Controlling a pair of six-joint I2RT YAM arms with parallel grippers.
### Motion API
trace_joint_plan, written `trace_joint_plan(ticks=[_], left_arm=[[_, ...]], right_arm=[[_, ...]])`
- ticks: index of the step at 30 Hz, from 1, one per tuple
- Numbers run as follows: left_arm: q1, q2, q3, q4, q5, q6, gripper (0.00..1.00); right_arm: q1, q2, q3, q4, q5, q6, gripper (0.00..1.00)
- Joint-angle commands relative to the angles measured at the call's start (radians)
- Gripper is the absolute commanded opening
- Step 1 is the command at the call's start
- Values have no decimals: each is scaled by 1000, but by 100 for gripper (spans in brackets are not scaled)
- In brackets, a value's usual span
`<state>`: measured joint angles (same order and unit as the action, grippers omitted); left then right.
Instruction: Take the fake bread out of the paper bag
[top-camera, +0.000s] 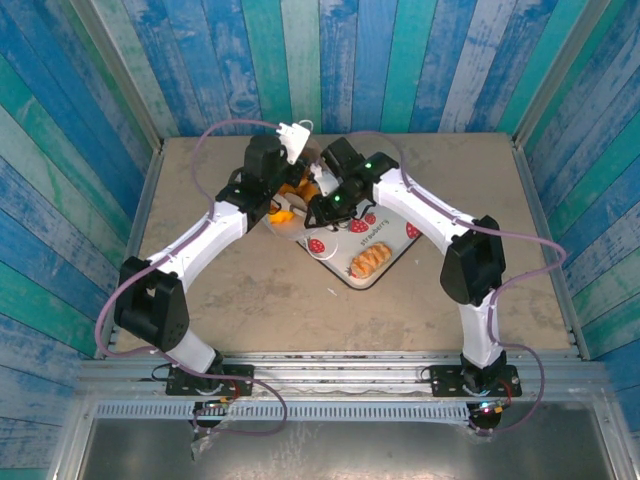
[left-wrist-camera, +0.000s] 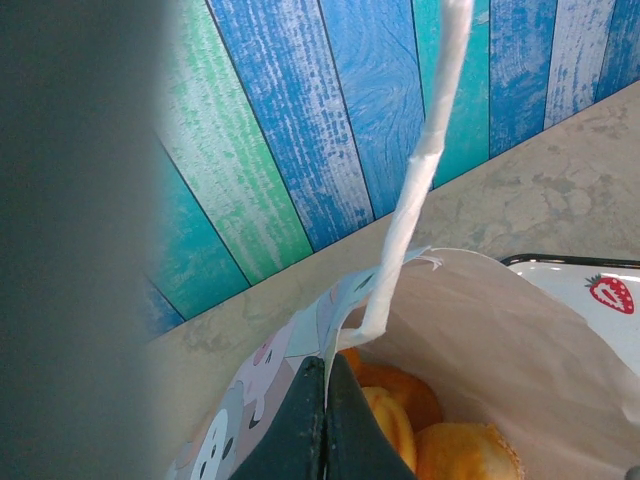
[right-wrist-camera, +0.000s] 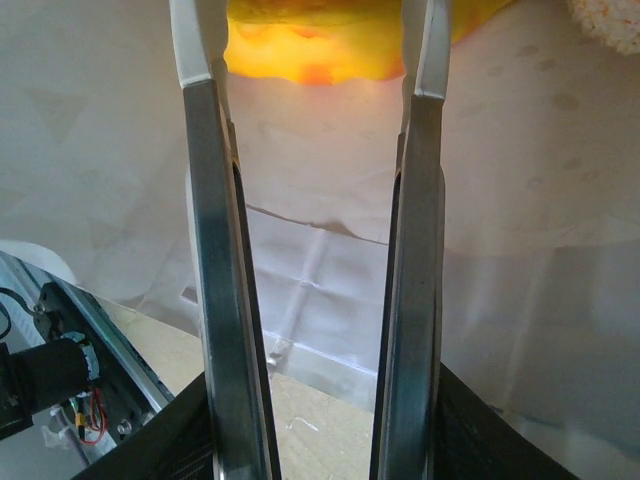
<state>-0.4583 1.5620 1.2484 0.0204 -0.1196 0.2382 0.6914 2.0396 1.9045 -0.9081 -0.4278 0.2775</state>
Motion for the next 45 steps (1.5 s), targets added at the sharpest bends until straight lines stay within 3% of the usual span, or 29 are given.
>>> trace_joint_plan(ticks=[1,5,18,36,45], left_arm=[[-3,-3,52,52,16,5,0],[-3,-5,50,50,23,0,0],[-3,-20,22,69,-9,2,0],[-3,-41,-12,100,-89,-24,0],[-4,-32,-15,104,-95,-34,0]], right_arm=[[9,15,47,-2,-29,-20,45],[10,33,66,-2,-37,-18,42],[9,-13,46,-3,-9,-2,18],[-3,-254,-165,84,27,79,14],[-46,-398,-305,140,-33,129,13]])
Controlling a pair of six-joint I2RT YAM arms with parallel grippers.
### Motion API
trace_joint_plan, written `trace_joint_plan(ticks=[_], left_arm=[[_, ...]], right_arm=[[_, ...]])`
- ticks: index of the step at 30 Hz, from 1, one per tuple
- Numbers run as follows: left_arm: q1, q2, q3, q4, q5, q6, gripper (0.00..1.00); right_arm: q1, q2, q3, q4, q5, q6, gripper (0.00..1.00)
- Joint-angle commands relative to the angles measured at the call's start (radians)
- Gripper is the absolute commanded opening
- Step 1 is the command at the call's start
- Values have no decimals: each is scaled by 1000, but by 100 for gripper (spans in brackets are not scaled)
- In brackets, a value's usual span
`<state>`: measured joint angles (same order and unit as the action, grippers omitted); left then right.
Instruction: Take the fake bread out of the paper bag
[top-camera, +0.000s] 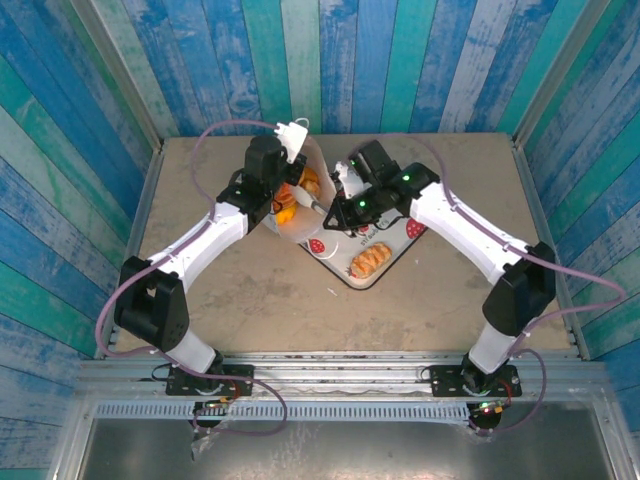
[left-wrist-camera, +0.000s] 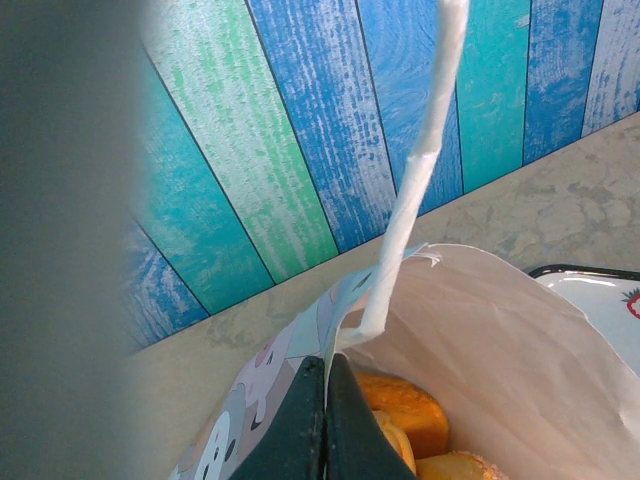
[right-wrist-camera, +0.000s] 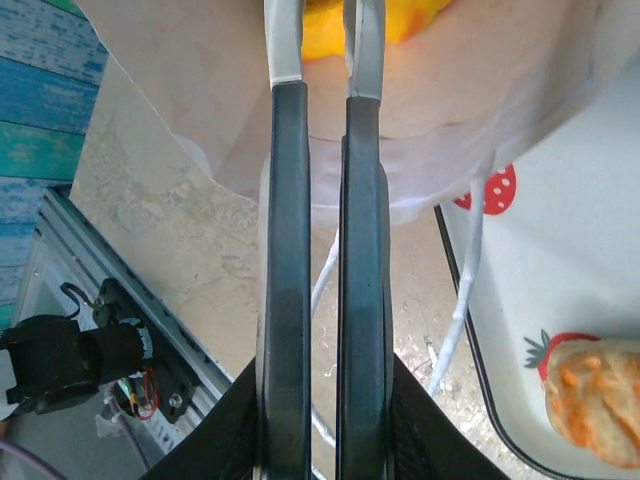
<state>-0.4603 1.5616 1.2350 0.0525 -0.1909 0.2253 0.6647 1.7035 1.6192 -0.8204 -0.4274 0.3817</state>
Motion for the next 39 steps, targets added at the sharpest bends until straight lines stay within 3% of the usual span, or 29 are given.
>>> trace_joint_plan(ticks=[1,15,39], left_arm=[[-1,-30,1,69,-22,-20,0],[-3,16,59,19,-62,-51,0],[-2,90,162,-43,-115,-88,0]], right_arm=[[-26,-77,-34,54,-39,29,13],[-115,-259,-204,102,-90,61,14],[-149,-400,-253,66,-111,39,14]])
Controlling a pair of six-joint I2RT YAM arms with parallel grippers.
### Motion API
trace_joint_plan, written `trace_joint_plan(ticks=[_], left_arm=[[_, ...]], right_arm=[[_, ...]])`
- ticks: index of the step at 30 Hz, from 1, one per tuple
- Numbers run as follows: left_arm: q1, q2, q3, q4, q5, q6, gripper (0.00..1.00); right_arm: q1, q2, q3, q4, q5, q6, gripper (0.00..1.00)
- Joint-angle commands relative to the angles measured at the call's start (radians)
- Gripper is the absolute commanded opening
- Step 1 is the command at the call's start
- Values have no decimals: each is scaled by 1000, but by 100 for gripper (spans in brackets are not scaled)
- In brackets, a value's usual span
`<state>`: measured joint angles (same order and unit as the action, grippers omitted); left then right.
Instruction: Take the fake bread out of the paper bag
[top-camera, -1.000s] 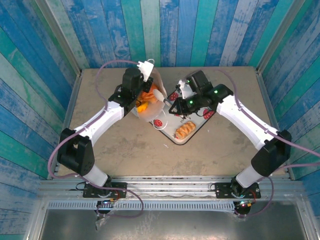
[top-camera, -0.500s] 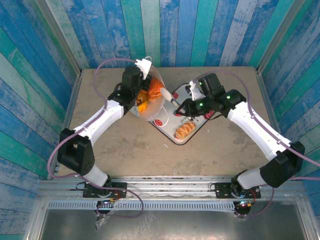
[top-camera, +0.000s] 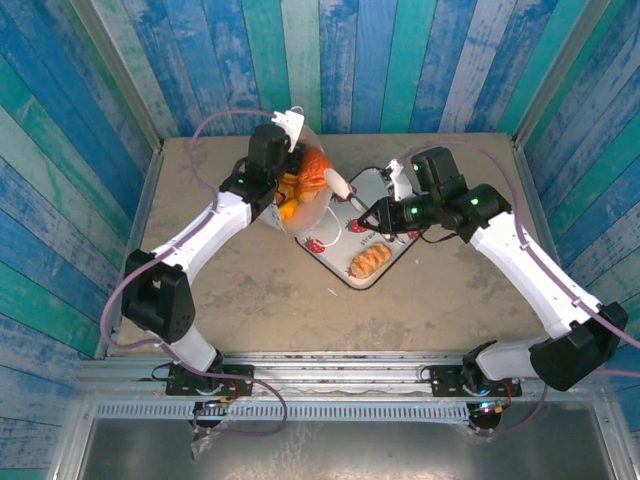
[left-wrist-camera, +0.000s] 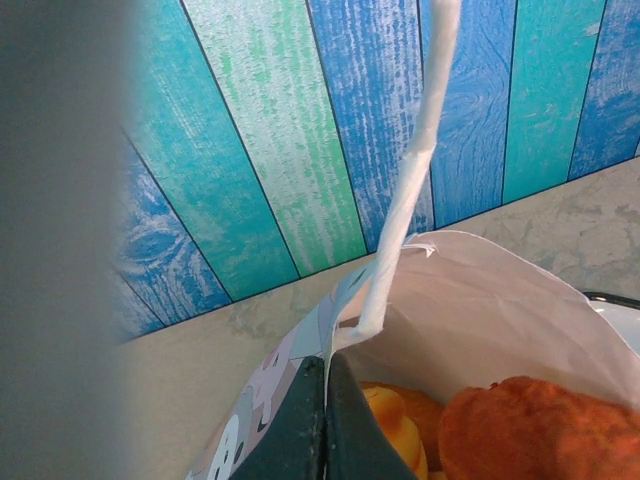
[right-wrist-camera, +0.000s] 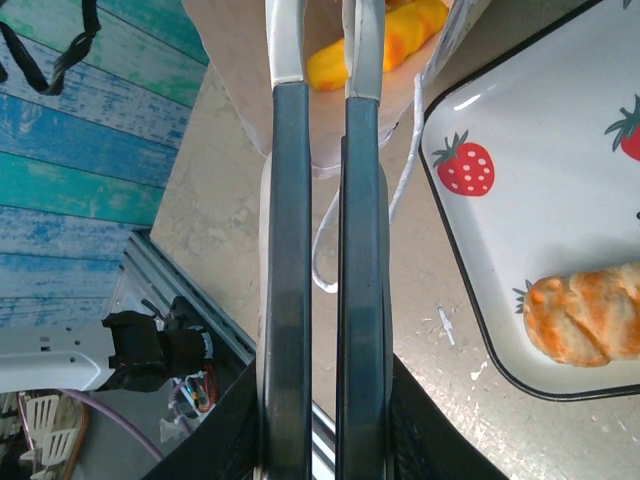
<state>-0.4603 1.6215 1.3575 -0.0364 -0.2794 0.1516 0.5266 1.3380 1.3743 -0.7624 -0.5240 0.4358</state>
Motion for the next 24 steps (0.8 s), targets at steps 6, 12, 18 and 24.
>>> trace_joint_plan(ticks=[6,12,18,24], left_arm=[[-1,31,36,47,-44,-9,0],[-1,45,46,40,-65,-13,0],[0,43,37,34,-73,-11,0],[0,30,29,37,-61,-4,0]], right_arm=[[-33,-80,-14,4,-2,-4,14],[-46,-149,-23,0,55,-3,14],[-96,-208,-17,-28,59,-3,15],[-136,-239,29,-85,92,-29,15]])
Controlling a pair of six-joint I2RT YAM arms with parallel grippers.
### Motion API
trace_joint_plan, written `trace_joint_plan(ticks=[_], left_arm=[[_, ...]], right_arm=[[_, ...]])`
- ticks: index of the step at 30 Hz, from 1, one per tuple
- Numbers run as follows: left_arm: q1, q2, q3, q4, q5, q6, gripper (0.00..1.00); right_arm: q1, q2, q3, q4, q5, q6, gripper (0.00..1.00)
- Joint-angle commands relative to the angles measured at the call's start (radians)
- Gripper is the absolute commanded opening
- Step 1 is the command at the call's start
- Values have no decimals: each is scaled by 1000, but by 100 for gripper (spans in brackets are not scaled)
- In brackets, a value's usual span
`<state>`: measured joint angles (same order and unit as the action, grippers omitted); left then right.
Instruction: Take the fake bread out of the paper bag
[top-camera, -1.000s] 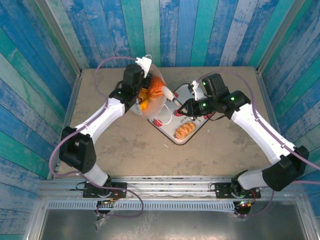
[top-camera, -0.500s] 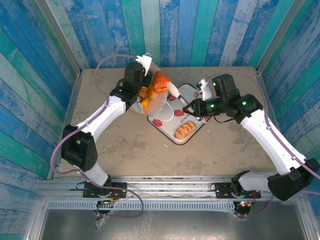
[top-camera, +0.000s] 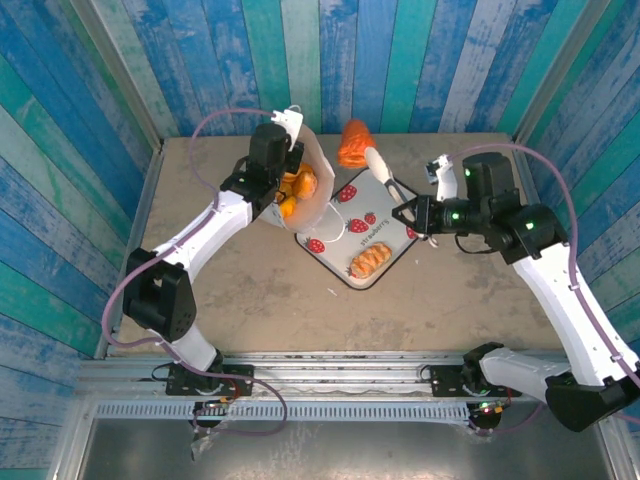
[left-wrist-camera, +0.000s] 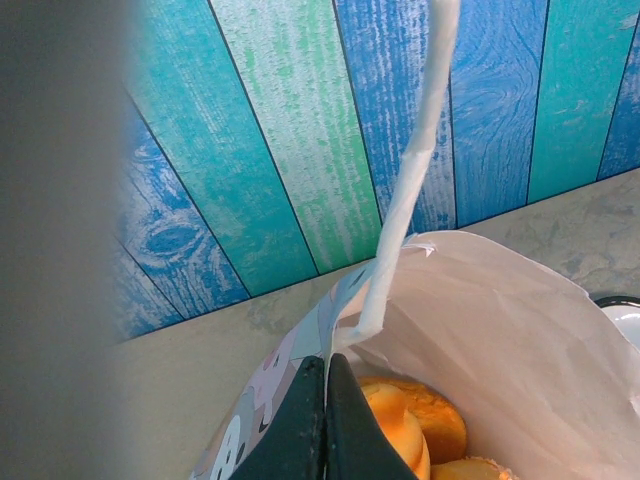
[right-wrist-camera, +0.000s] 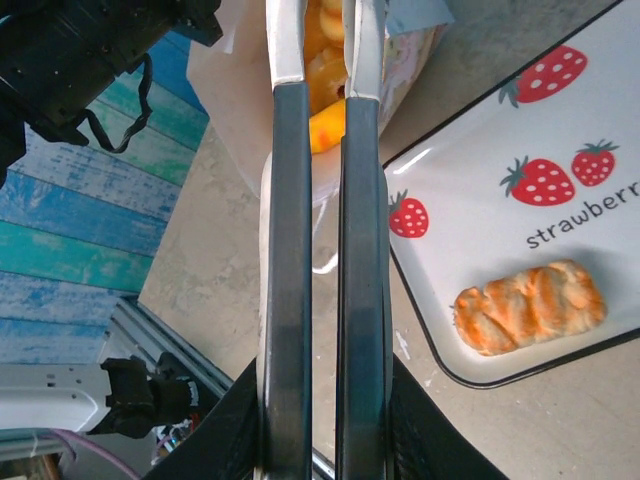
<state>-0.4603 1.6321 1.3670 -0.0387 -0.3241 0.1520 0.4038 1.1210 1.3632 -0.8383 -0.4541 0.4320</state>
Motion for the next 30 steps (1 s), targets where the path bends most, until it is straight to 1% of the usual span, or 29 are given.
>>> trace_joint_plan(ticks=[1,7,16,19,25,30], left_arm=[[0,14,15,44,-11,-4,0],[0,-6,-2,53,11,-5,0],[0,-23,-13,62,44,-4,0],[0,-25,-13,60,46,-6,0],[0,-28,-14,59,45,-6,0],[0,-29,-13,56,48,-10,0]], right_arm=[[-22,-23,47,-21,29,-31,15],[-97,-8,12,-41,14,-48,16],[-242,72,-108,-39,-90,-107,15],[-288,105,-138,-39,-145,-131,15],[-323,145,-210,11,-216,-153,15],[-345,195,-238,37,-240,-169,15]])
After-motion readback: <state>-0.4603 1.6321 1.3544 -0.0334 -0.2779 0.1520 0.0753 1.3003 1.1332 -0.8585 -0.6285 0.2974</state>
